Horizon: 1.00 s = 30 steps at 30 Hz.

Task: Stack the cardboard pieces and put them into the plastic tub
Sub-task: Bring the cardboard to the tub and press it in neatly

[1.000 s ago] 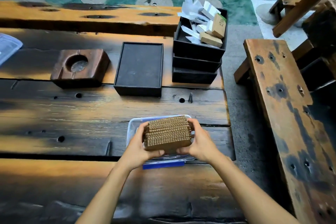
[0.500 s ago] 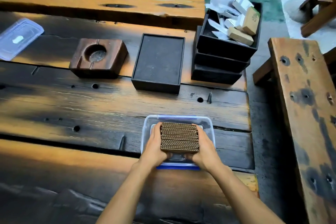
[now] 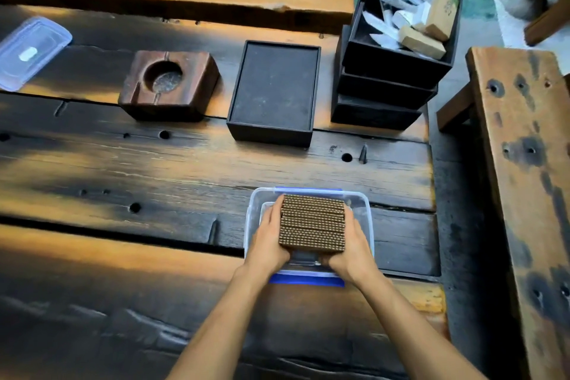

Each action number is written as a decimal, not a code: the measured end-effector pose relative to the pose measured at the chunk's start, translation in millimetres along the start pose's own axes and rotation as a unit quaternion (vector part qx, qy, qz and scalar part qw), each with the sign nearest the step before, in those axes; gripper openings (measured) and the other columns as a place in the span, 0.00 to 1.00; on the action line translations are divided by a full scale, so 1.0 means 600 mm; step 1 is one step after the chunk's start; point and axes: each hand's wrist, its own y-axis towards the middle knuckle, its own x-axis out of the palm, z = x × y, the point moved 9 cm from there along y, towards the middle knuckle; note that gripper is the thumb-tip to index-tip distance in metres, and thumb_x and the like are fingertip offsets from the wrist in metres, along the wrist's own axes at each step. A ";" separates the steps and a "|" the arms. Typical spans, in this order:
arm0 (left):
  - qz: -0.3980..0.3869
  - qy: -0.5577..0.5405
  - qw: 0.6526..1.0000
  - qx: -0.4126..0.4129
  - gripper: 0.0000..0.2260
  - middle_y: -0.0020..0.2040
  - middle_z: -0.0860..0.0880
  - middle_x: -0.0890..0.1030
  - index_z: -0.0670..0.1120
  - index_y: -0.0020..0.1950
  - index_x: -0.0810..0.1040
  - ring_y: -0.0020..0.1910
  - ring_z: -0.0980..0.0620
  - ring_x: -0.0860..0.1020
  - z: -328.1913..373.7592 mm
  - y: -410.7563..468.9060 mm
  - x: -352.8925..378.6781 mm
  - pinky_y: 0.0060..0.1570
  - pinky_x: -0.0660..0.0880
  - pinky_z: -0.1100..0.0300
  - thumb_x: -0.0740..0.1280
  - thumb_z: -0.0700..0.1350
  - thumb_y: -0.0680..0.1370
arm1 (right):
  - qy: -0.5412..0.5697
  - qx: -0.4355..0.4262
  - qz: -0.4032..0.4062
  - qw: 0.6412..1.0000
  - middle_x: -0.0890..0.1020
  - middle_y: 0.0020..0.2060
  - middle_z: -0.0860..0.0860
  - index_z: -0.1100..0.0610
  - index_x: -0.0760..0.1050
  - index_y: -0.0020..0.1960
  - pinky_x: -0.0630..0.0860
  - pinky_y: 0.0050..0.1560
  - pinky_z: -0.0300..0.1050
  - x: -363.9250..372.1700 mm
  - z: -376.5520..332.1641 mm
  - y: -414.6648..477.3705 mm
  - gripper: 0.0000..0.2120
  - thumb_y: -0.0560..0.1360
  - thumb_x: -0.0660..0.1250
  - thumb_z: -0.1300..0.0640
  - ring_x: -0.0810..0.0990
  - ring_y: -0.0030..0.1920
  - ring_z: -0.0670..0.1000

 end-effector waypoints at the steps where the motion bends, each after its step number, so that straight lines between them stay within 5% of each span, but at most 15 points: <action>1: 0.005 -0.006 1.000 -0.007 0.41 0.71 0.50 0.73 0.49 0.78 0.65 0.70 0.50 0.75 0.001 0.002 -0.002 0.67 0.74 0.52 0.76 0.38 0.67 | 0.002 -0.006 -0.001 1.000 0.75 0.63 0.50 0.52 0.68 0.69 0.75 0.66 0.46 -0.001 0.000 0.003 0.40 0.61 0.80 0.61 0.76 0.64 0.52; 4: 0.020 -0.020 1.000 0.001 0.37 0.68 0.50 0.74 0.48 0.74 0.70 0.67 0.53 0.76 0.003 0.002 -0.002 0.66 0.75 0.53 0.77 0.40 0.66 | 0.016 -0.002 0.006 1.000 0.76 0.61 0.47 0.47 0.68 0.65 0.74 0.59 0.33 -0.007 0.003 0.009 0.36 0.63 0.80 0.62 0.78 0.60 0.46; 9: 0.022 0.005 0.999 -0.047 0.40 0.72 0.49 0.71 0.50 0.77 0.64 0.67 0.47 0.77 -0.021 -0.005 0.012 0.62 0.78 0.48 0.77 0.38 0.67 | 0.022 0.028 0.007 0.999 0.78 0.54 0.40 0.32 0.60 0.58 0.75 0.50 0.37 -0.002 0.013 0.015 0.37 0.64 0.79 0.56 0.80 0.53 0.44; 16: 0.008 0.041 0.997 -0.065 0.37 0.67 0.53 0.74 0.54 0.72 0.66 0.61 0.45 0.79 -0.024 0.002 0.012 0.57 0.79 0.44 0.76 0.40 0.66 | 0.002 0.070 -0.010 0.998 0.80 0.53 0.44 0.36 0.63 0.56 0.81 0.49 0.46 0.014 0.037 0.031 0.31 0.64 0.75 0.57 0.84 0.52 0.50; 19: 0.001 0.029 0.998 -0.061 0.40 0.68 0.51 0.72 0.52 0.75 0.65 0.64 0.46 0.78 -0.011 0.001 0.004 0.61 0.77 0.45 0.78 0.40 0.66 | 0.013 0.073 -0.003 0.997 0.79 0.52 0.44 0.32 0.58 0.55 0.79 0.51 0.44 0.002 0.022 0.024 0.36 0.61 0.77 0.55 0.82 0.52 0.50; 24: -0.061 0.028 0.998 -0.015 0.43 0.70 0.48 0.71 0.47 0.77 0.63 0.70 0.48 0.75 0.014 -0.005 -0.016 0.67 0.75 0.50 0.80 0.44 0.67 | 0.018 0.048 -0.025 0.998 0.81 0.54 0.46 0.43 0.64 0.67 0.74 0.51 0.40 -0.022 -0.007 0.004 0.44 0.53 0.76 0.45 0.80 0.53 0.49; 28: -0.077 0.022 0.996 -0.025 0.42 0.67 0.48 0.69 0.47 0.74 0.62 0.68 0.48 0.73 0.034 -0.029 -0.061 0.69 0.72 0.49 0.83 0.48 0.67 | 0.003 0.029 -0.073 0.997 0.81 0.49 0.38 0.35 0.62 0.69 0.72 0.44 0.32 -0.055 -0.034 0.001 0.46 0.55 0.78 0.44 0.79 0.48 0.43; 30: -0.086 -0.023 0.995 -0.043 0.41 0.66 0.47 0.70 0.47 0.72 0.64 0.67 0.48 0.73 0.042 -0.037 -0.080 0.70 0.72 0.48 0.84 0.45 0.66 | -0.004 0.033 -0.098 0.995 0.80 0.48 0.37 0.29 0.60 0.68 0.74 0.44 0.37 -0.069 -0.047 0.001 0.45 0.56 0.77 0.41 0.79 0.48 0.43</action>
